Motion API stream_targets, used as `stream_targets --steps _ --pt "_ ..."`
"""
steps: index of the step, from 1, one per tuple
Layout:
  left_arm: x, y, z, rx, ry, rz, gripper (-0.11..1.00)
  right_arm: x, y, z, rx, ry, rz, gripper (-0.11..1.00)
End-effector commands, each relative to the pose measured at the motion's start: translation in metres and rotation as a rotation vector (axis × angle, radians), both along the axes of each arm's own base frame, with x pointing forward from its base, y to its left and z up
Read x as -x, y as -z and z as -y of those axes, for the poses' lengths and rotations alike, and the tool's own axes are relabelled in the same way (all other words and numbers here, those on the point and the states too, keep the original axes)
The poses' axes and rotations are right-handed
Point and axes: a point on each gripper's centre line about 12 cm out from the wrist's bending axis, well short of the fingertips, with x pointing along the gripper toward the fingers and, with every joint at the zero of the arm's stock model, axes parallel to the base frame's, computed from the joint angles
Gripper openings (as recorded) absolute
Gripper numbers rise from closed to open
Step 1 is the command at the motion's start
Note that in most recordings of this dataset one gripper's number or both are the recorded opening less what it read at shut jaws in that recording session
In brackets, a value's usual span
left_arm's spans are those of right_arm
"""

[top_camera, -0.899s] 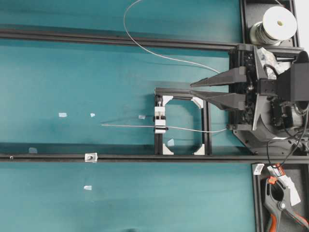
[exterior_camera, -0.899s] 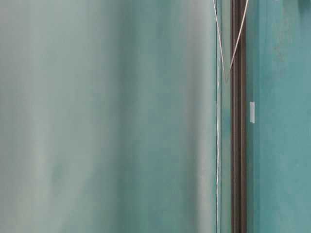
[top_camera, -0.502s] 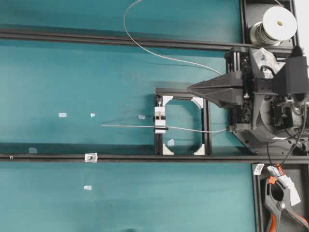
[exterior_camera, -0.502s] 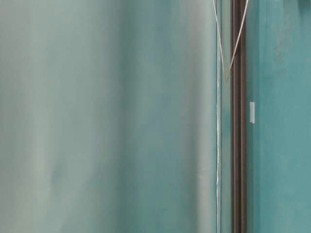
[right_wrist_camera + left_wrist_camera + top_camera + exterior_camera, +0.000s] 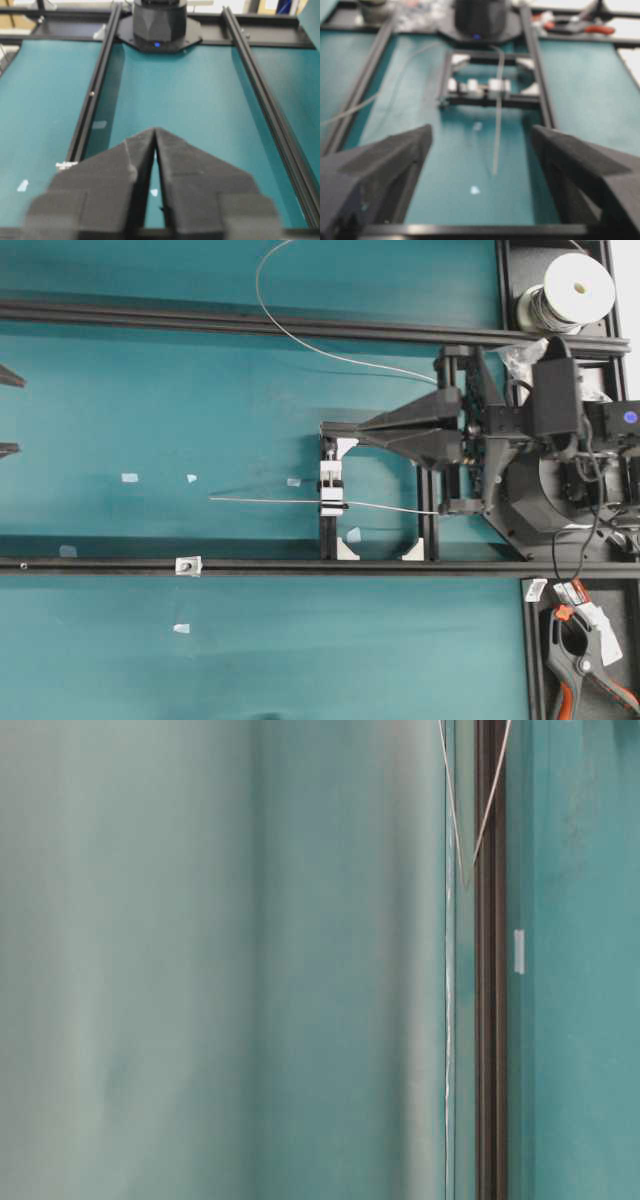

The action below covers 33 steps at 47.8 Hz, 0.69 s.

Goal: Insert the wire through the hole in the metal fitting.
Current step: 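Move the right gripper left over the silver wire near the white clamp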

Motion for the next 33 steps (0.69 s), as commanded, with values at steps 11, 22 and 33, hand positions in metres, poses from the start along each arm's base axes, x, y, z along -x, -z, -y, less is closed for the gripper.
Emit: stream_targets --steps 11,22,33 --pt "-0.01 0.0 -0.001 -0.045 0.0 0.01 0.74 -0.014 -0.003 0.0 -0.001 0.0 -0.009 0.85" --pt "-0.019 0.018 -0.001 -0.093 0.004 -0.012 0.8 -0.023 0.004 0.0 -0.018 0.002 -0.032 0.84" --pt "-0.021 0.035 -0.002 -0.096 0.002 -0.029 0.81 -0.032 0.02 0.0 -0.045 0.008 -0.084 0.79"
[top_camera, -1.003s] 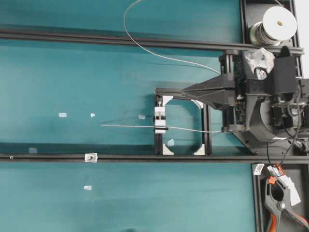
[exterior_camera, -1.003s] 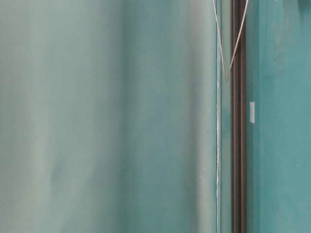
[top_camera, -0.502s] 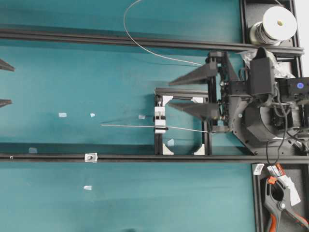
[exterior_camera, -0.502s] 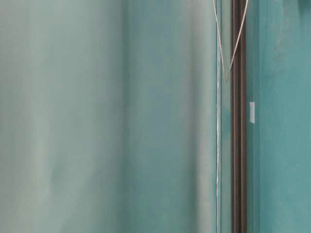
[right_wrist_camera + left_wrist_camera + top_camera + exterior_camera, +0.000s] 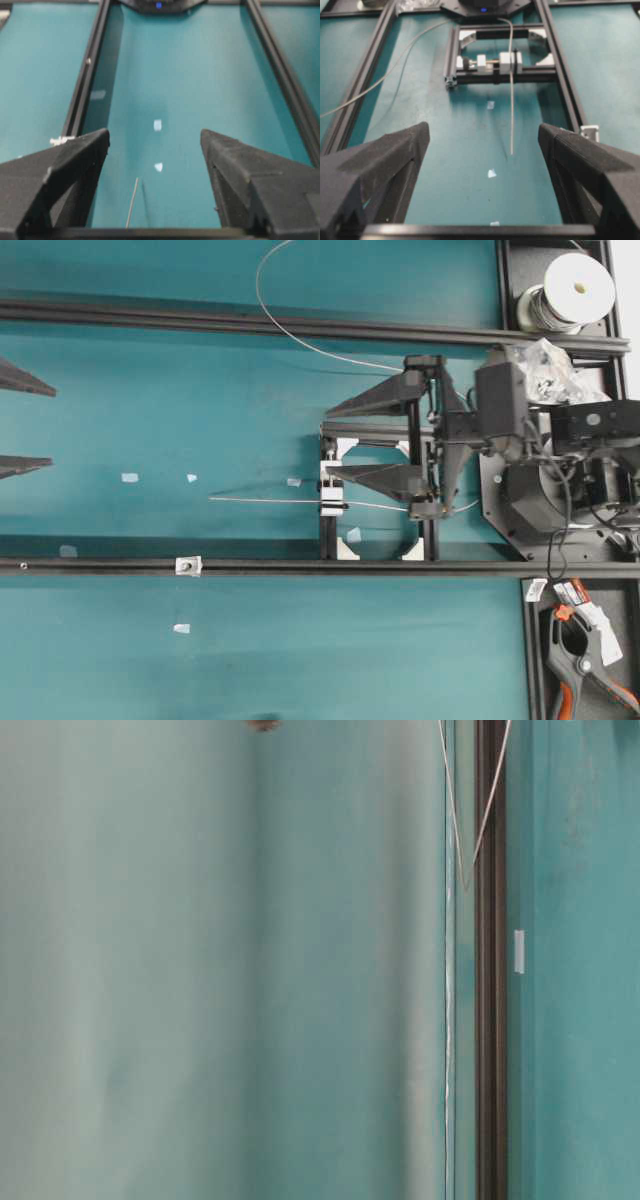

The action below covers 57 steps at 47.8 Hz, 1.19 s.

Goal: Insert the wire through the hole in the metal fitting.
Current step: 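Move the right gripper left over the silver wire near the white clamp, then lower the right gripper and close it on the silver wire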

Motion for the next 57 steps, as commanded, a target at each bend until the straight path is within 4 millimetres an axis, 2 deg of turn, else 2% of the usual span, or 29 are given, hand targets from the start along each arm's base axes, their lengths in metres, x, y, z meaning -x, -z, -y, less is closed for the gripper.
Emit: stream_targets --steps 1,11,29,46,57 --pt "-0.002 0.001 0.0 -0.005 -0.001 0.014 0.82 -0.007 -0.006 0.0 -0.007 0.003 0.026 0.79" --pt "-0.003 0.013 -0.001 -0.002 -0.003 -0.015 0.82 -0.017 0.008 0.001 -0.017 0.009 0.028 0.78" --pt "0.003 0.036 -0.001 0.003 -0.008 -0.031 0.82 -0.034 0.046 0.003 -0.051 0.043 -0.054 0.78" --pt "-0.014 0.061 0.001 0.001 -0.001 -0.115 0.82 -0.042 0.077 0.007 -0.08 0.086 -0.13 0.77" --pt "-0.019 0.07 0.0 0.002 -0.003 -0.121 0.82 -0.048 0.092 0.008 -0.096 0.107 -0.178 0.77"
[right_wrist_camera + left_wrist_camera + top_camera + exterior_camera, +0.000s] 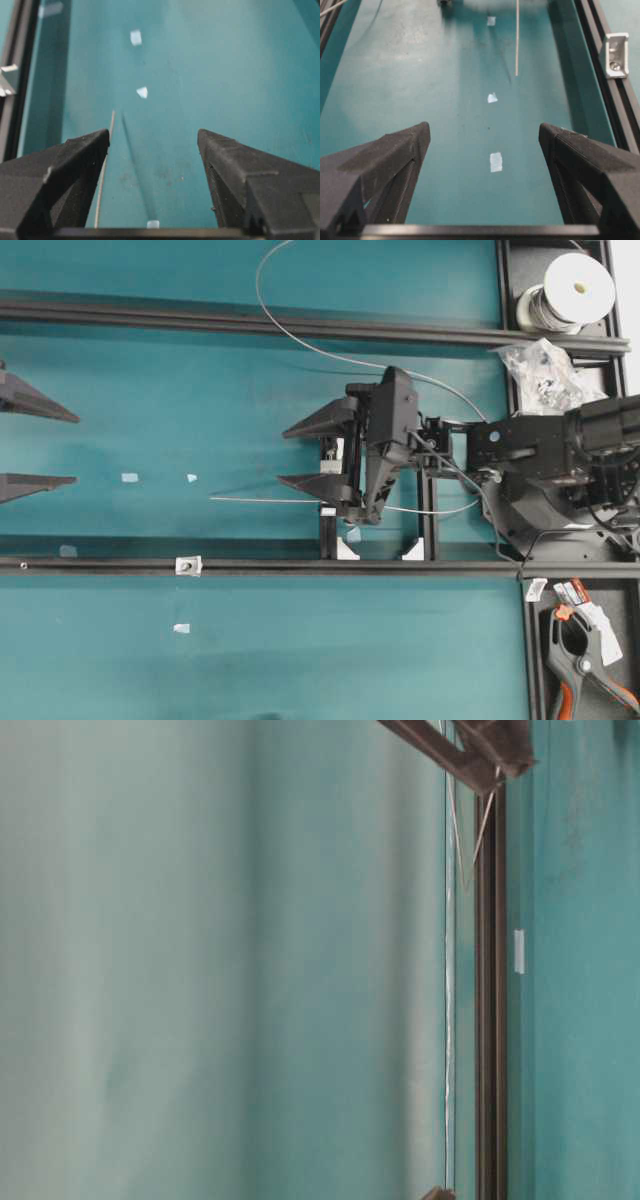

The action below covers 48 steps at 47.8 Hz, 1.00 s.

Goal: Insert the wire through the hole in the metal fitting.
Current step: 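Lower the right gripper and close it on the silver wire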

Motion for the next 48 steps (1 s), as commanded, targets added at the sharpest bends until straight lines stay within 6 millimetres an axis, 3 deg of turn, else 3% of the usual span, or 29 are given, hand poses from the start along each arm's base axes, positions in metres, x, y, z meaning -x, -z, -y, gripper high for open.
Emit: stream_targets --steps 1,20,40,48 --pt "-0.004 -0.005 0.0 0.001 0.001 0.038 0.82 -0.008 -0.005 0.0 -0.004 0.005 0.026 0.77" --pt "-0.009 0.011 0.0 0.023 -0.008 -0.004 0.82 -0.024 -0.002 -0.017 -0.023 -0.041 0.019 0.77" --pt "-0.009 0.011 0.0 0.022 -0.008 0.007 0.82 -0.036 0.01 -0.029 -0.052 -0.061 -0.012 0.77" --pt "-0.009 0.012 0.0 0.022 -0.008 0.005 0.82 -0.04 0.015 -0.03 -0.052 -0.062 -0.025 0.71"
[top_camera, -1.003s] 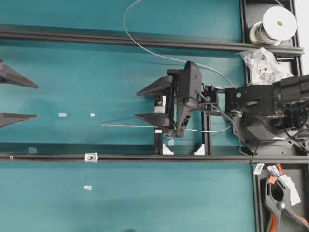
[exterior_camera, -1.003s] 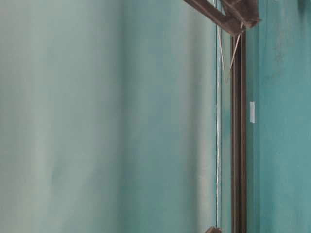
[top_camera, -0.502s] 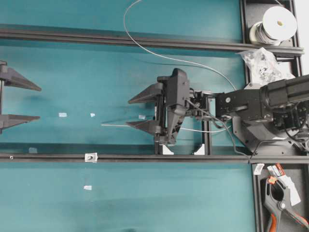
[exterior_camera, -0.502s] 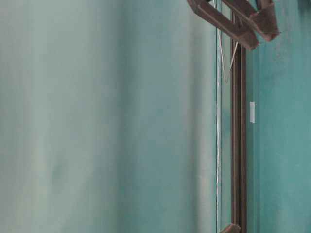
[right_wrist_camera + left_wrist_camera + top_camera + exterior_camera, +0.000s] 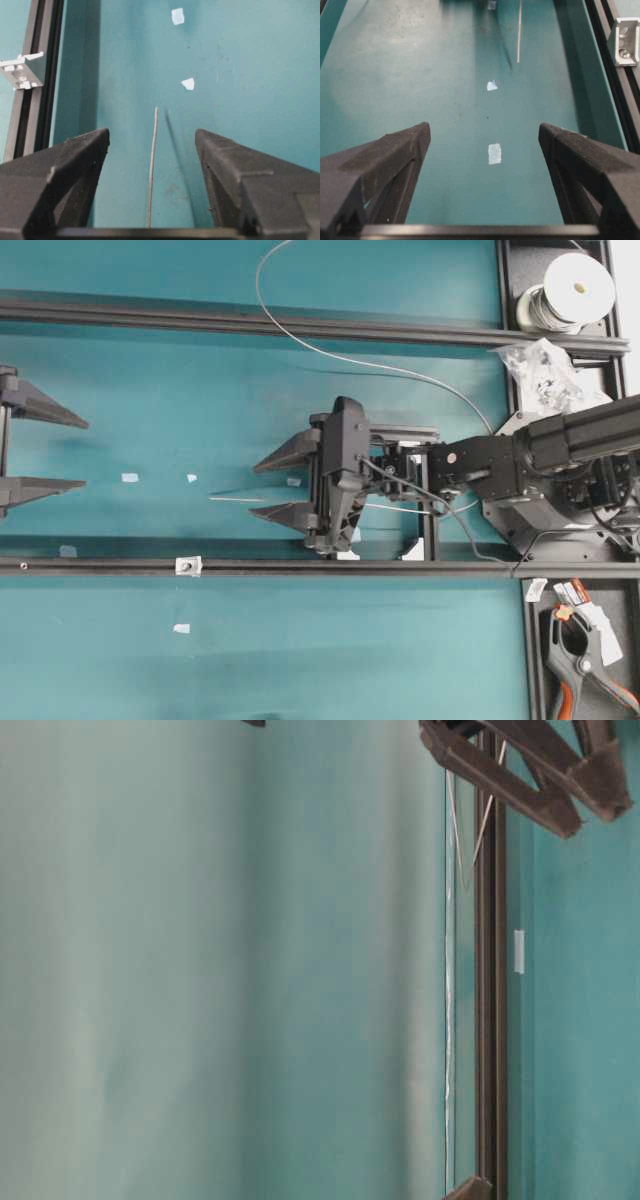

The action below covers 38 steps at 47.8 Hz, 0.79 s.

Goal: Insert the wire through the hole in the metal fitting.
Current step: 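Lower the right gripper and close it on the silver wire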

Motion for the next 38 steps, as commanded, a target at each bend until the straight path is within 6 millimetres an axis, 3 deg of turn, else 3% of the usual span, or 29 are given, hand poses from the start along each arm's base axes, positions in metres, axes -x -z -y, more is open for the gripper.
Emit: stream_targets --steps 1,38 --pt "-0.003 -0.005 0.0 0.001 0.001 0.023 0.82 -0.008 -0.006 -0.002 -0.004 -0.001 0.027 0.7" --pt "-0.002 -0.004 0.0 0.001 0.001 0.022 0.82 -0.014 0.011 -0.004 -0.007 -0.006 -0.064 0.68"
